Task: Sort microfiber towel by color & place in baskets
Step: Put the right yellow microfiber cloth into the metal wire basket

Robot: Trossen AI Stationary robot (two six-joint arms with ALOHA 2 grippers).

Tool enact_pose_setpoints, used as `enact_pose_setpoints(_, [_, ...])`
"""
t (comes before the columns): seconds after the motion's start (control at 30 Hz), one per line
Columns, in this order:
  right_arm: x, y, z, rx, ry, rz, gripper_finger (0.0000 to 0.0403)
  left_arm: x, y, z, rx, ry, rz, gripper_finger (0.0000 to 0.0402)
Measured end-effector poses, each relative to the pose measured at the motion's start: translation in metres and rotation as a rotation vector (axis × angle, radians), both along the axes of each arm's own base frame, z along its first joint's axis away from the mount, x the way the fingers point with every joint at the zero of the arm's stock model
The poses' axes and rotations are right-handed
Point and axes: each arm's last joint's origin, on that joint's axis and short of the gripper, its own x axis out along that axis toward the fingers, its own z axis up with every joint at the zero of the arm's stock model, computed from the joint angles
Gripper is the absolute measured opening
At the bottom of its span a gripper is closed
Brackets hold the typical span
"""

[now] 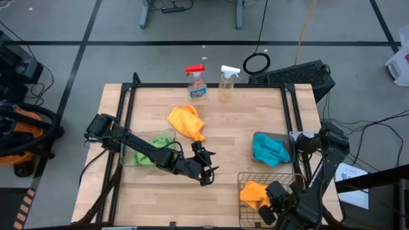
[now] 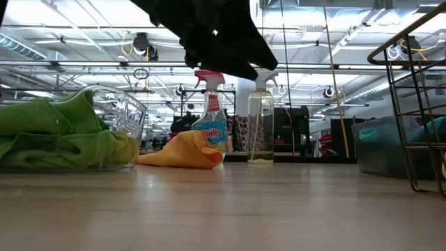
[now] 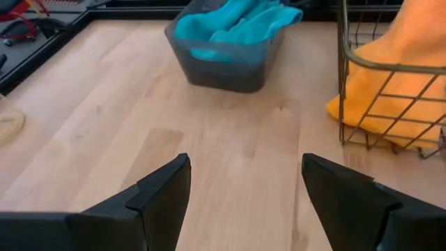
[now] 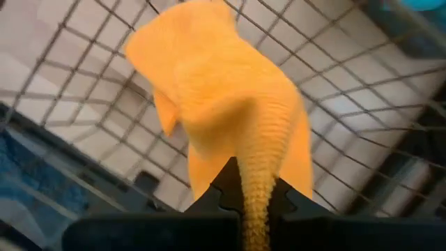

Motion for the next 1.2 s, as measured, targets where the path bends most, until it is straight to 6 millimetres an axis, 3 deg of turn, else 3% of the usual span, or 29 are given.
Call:
enact_pose_setpoints(0.3, [-0.001,-0.001,-0.048,0.011,-0.035,-0.081,0.0,-0.002,0.001,-0.003,-0.003,0.037,0.012,0.0279])
enact_pose_setpoints(0.87, [-0.009,-0.014,-0.105,0.026,-0.057,-0.186,0.0017,-0.004,0.014,-0.01,0.018,0.119,0.069,0.0279])
enact_pose_setpoints(1.2, [-0.009,-0.011,-0.108,0.09,-0.044,-0.194,0.0035,-0.007,0.007,-0.01,0.016,0.119,0.051,0.0279])
